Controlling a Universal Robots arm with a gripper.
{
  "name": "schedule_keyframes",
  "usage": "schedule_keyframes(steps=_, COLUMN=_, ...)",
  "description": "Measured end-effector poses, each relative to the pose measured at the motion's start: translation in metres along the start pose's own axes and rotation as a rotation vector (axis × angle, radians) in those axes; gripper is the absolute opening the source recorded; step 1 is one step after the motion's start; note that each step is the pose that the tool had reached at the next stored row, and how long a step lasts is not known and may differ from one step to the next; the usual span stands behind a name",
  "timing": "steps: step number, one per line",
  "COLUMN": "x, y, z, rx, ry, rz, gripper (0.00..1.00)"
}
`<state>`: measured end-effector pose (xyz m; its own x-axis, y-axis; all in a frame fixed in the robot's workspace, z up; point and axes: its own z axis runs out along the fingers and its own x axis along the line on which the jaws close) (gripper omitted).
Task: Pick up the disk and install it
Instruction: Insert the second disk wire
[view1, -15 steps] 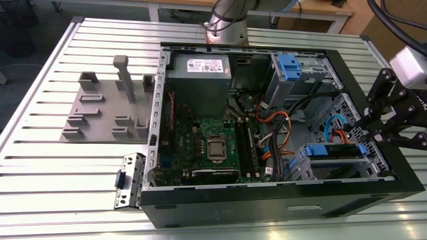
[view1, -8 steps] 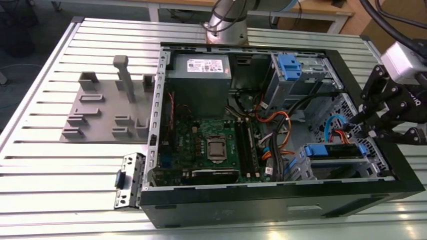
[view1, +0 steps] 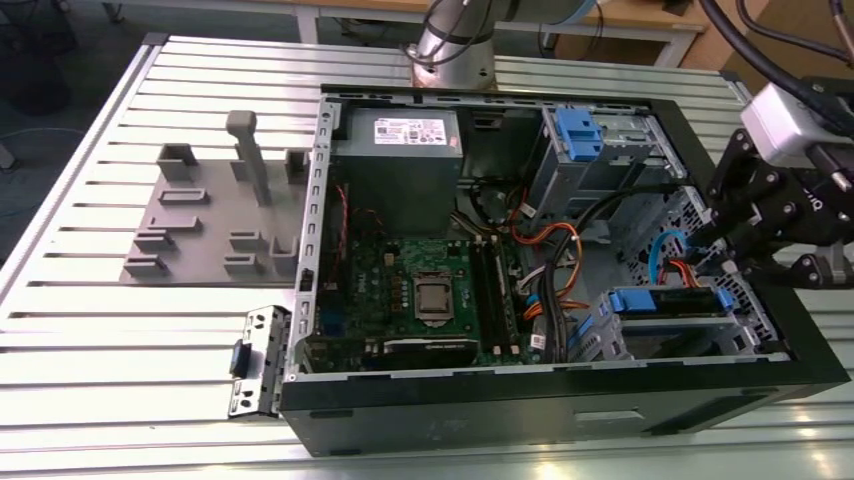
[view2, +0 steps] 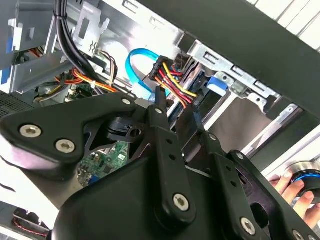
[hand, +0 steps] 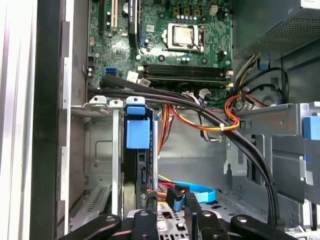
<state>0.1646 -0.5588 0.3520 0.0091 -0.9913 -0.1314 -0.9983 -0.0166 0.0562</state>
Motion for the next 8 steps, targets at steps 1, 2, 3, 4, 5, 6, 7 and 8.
schedule_keyframes(steps=1, x=0.0002, y=0.0005, z=0.0010, rx=0.0000, ry=-0.0001, rz=0.000, gripper=0.35)
schedule_keyframes(steps=2, x=0.0003, y=0.0006, z=0.0023, rx=0.0000, ry=-0.0001, rz=0.000, gripper=0.35)
schedule_keyframes(steps=3, x=0.0004, y=0.0006, z=0.0034, rx=0.0000, ry=0.0000, rz=0.000, gripper=0.35)
schedule_keyframes(steps=4, x=0.0005, y=0.0006, z=0.0043, rx=0.0000, ry=0.0002, rz=0.000, gripper=0.35)
schedule_keyframes(steps=5, x=0.0006, y=0.0005, z=0.0054, rx=0.0000, ry=0.0001, rz=0.000, gripper=0.35)
schedule_keyframes(steps=6, x=0.0007, y=0.0006, z=0.0056, rx=0.0000, ry=0.0002, rz=0.000, gripper=0.35)
schedule_keyframes(steps=7, x=0.0007, y=0.0006, z=0.0056, rx=0.0000, ry=0.0002, rz=0.000, gripper=0.35)
schedule_keyframes(steps=8, x=0.0007, y=0.0006, z=0.0055, rx=0.0000, ry=0.0003, rz=0.000, gripper=0.35)
